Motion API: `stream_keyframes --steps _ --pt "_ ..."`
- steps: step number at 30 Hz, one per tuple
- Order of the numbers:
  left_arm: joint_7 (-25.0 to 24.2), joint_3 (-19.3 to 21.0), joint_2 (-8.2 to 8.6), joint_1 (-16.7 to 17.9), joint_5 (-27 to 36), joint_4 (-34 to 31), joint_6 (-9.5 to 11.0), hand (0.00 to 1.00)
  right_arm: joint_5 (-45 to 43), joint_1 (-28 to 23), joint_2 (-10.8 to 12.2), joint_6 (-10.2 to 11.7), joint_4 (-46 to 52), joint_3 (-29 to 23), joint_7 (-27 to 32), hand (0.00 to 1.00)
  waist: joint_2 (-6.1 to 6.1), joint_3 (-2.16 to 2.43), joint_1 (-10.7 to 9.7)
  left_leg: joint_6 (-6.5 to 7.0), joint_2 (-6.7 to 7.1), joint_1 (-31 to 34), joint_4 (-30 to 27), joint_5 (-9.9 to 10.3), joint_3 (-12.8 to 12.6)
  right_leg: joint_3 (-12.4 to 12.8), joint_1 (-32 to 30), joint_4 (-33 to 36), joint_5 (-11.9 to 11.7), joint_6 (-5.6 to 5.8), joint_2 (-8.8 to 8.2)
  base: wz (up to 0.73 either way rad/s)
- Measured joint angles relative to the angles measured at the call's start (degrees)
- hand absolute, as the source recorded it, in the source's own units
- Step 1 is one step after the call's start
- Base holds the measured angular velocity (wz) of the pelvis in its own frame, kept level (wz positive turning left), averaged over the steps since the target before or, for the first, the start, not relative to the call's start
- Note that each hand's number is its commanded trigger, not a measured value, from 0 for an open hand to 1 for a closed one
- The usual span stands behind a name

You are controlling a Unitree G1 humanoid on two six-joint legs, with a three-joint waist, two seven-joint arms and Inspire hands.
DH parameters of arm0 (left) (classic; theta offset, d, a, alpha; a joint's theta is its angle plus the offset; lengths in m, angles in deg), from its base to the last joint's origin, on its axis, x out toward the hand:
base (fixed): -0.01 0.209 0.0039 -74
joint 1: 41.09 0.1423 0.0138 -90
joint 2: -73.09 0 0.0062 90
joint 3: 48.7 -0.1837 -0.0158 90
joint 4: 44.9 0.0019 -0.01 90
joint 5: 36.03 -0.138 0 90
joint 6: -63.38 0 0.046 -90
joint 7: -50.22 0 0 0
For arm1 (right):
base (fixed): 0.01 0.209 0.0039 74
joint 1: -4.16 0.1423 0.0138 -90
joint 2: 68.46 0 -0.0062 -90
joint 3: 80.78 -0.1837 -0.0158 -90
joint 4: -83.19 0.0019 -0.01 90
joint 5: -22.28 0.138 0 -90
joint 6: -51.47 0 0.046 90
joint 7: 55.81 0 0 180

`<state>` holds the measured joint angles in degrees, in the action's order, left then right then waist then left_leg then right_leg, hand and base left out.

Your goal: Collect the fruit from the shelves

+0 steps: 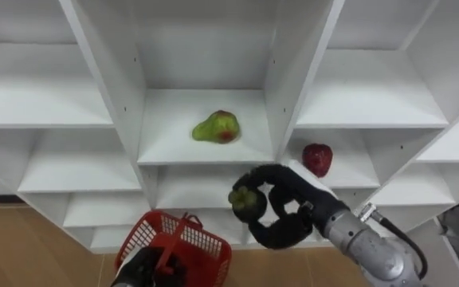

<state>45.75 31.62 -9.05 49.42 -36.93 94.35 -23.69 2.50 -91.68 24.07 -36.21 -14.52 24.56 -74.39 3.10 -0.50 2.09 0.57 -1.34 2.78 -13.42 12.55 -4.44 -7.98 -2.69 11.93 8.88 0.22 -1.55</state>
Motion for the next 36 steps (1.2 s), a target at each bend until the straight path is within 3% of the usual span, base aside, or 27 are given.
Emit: stream_keyframes --steps 6,10,19,31,36 --pt "-0.5 -2.4 0.55 -1.5 2.6 1.7 0.2 1.00 -4.6 1.9 0.6 0.2 -7.1 2.9 2.8 1.00 -0.40 -0.32 0.1 0.20 0.15 2.0 -0.2 -0.3 0.0 -0.1 -2.1 0.7 0.0 0.00 -0.27 0.00" --pt "-1.3 -2.9 0.74 -2.2 3.8 2.7 0.3 1.00 -5.0 3.9 2.7 0.2 -15.9 5.1 4.8 1.00 -0.77 -0.64 0.6 0.16 0.08 3.5 -0.3 -0.4 0.2 -0.2 -3.7 0.9 0.0 -0.02 -0.26 0.00" --pt "-1.6 -5.3 1.09 -3.3 5.4 2.6 1.7 1.00 -5.5 6.0 3.3 0.8 -21.0 8.3 7.2 1.00 -0.78 -0.62 1.2 0.09 0.15 7.3 -2.1 -0.5 1.7 -3.1 -6.3 1.6 -0.1 -0.11 -0.63 0.11" --pt "-4.2 -9.7 0.79 -4.1 7.5 2.6 2.2 1.00 -5.4 7.5 3.7 0.9 -27.0 8.9 8.0 1.00 -1.09 -0.67 1.4 0.48 0.91 7.8 -2.2 -0.9 2.7 -3.7 -6.3 1.7 -0.1 -0.11 -1.24 0.04" --pt "-6.8 -9.8 1.01 -4.1 7.5 2.6 2.2 1.00 -5.4 7.5 3.7 0.9 -27.1 9.3 7.8 1.00 -1.62 -0.40 1.4 0.47 0.89 8.0 -2.3 -0.9 2.6 -3.7 -6.5 1.7 -0.1 -0.11 -1.23 0.00"
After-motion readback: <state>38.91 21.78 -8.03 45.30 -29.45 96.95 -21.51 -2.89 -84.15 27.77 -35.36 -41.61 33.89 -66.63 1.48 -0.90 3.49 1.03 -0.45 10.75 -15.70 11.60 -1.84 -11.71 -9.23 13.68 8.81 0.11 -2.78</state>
